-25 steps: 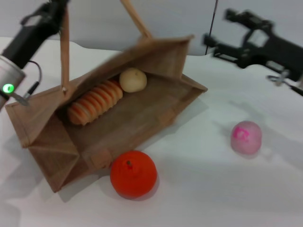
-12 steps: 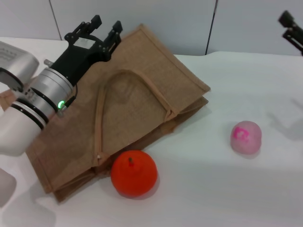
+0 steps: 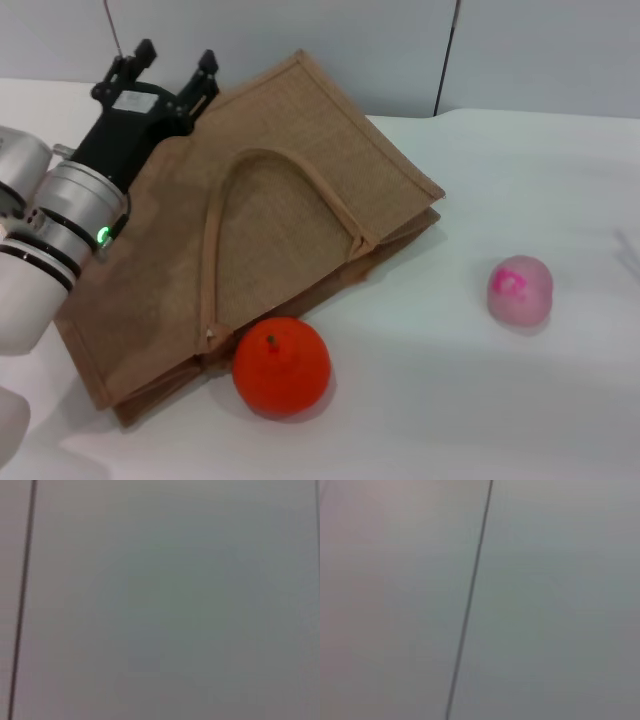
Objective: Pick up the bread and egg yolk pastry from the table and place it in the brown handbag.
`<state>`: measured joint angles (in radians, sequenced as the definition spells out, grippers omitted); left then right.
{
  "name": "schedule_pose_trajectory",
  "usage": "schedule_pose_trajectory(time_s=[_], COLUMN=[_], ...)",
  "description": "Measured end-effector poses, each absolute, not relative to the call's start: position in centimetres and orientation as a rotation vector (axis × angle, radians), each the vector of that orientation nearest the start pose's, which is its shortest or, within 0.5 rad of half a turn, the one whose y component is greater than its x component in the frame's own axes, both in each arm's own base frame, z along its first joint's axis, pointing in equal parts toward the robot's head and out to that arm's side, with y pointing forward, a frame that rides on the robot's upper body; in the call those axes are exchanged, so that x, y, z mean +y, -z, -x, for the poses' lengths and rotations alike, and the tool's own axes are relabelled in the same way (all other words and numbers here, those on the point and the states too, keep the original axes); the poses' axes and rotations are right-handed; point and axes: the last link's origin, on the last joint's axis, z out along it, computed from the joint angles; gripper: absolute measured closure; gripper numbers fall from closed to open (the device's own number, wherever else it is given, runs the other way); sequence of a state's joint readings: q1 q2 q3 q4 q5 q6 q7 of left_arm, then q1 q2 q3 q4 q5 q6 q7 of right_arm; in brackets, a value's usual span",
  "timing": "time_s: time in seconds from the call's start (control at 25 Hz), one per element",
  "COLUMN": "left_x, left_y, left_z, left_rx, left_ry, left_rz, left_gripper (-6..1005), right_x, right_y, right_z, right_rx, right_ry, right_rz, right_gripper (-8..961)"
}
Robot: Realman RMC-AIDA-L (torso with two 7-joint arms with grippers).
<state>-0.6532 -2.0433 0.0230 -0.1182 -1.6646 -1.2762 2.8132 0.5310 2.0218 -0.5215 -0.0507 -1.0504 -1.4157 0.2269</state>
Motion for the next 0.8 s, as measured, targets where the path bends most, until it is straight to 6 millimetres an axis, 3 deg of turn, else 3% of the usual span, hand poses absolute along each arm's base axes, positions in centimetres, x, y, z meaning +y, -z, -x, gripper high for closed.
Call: schedule_pose_trajectory(time_s=[0.08, 0.8], left_x=[37.6, 36.3], left_y=[0.7, 0.6], left_z=[27.1, 27.3], left_rx=[-0.482, -0.486], left_ry=[0.954, 1.010], left_rz=[1.691, 1.660], left_gripper=[184, 184], right_x=[35.0, 35.1], right_y=[-3.8, -3.5], right_z=[-30.7, -31.2], right_rx=[0.192, 0.242], right_ry=[-0.780, -0.766], right_rz=[1.656, 1.647], right_gripper=[71, 71])
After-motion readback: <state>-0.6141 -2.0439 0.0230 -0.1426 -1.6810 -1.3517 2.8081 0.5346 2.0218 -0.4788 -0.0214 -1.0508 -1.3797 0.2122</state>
